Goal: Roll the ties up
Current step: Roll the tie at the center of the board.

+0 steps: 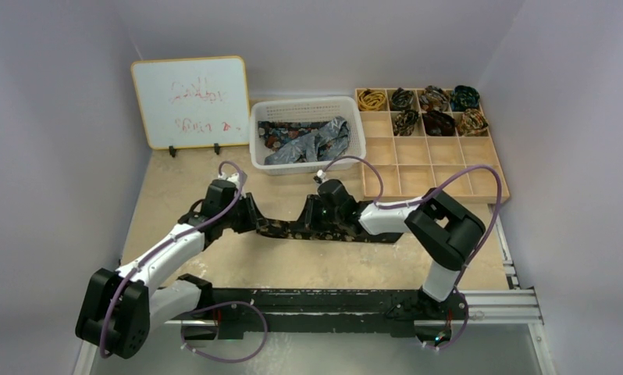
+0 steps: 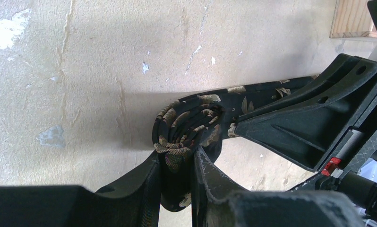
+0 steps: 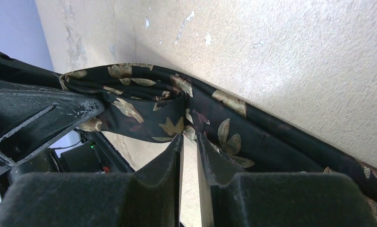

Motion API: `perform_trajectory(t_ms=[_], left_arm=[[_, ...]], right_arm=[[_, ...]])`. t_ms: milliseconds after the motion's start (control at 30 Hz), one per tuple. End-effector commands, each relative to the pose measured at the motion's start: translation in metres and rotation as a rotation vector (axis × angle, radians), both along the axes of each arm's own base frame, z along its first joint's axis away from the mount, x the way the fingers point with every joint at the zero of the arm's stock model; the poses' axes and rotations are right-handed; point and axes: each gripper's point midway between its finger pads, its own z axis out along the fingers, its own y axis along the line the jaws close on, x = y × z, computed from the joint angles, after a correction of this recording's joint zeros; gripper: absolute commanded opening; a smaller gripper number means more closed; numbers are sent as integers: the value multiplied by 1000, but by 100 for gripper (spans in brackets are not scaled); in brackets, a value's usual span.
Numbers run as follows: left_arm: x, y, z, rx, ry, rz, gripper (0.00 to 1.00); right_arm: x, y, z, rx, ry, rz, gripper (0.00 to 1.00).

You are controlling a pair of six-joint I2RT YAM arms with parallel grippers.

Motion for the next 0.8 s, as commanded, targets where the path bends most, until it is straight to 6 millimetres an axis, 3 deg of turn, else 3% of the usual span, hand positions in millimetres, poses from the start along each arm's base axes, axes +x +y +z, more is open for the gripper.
perform_trajectory(t_ms=[0, 533, 767], left_arm=[[10, 2, 14, 25, -51, 12, 16], [12, 1, 19, 41, -62, 7, 16], [13, 2, 24, 55, -71, 7, 15]], right_arm=[[15, 9, 24, 32, -65, -11, 19], [8, 34, 3, 10, -27, 54, 16], [16, 28, 0, -47, -50, 13, 15]])
